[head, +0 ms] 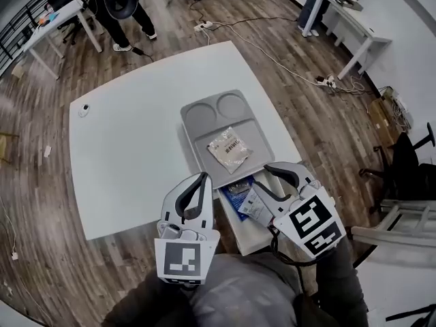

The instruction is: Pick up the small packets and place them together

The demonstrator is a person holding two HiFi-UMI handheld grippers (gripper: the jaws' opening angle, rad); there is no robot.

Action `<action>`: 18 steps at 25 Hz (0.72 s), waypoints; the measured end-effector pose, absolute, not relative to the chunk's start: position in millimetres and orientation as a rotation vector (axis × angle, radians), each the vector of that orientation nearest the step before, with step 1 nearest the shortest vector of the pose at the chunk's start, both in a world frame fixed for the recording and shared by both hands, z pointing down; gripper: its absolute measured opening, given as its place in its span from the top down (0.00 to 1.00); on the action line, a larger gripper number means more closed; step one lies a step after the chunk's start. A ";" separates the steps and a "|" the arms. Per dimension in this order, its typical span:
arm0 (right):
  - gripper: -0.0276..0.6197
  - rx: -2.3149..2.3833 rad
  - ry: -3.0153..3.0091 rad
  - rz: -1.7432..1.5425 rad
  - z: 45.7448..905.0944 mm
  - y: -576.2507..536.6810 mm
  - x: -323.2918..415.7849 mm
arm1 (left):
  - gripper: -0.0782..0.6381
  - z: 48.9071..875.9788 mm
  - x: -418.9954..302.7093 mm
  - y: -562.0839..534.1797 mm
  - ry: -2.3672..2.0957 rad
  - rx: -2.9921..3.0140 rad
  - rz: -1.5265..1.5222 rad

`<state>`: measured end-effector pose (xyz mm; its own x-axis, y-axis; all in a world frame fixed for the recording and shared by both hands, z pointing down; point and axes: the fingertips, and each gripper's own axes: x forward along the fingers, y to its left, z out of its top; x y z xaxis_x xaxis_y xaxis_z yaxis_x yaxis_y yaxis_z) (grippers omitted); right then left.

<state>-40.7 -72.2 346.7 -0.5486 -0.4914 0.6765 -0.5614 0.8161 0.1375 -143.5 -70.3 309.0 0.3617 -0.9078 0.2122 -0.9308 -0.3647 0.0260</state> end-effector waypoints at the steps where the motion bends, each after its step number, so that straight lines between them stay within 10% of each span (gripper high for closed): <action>1: 0.73 0.770 -2.243 0.144 351.8 -65.2 -33.8 | 0.90 309.1 -135.8 -70.5 -1.652 2.492 0.249; 18: 0.60 0.422 -2.038 0.237 470.9 -4.7 -34.2 | 0.90 333.3 -107.3 -74.9 -1.546 2.529 0.350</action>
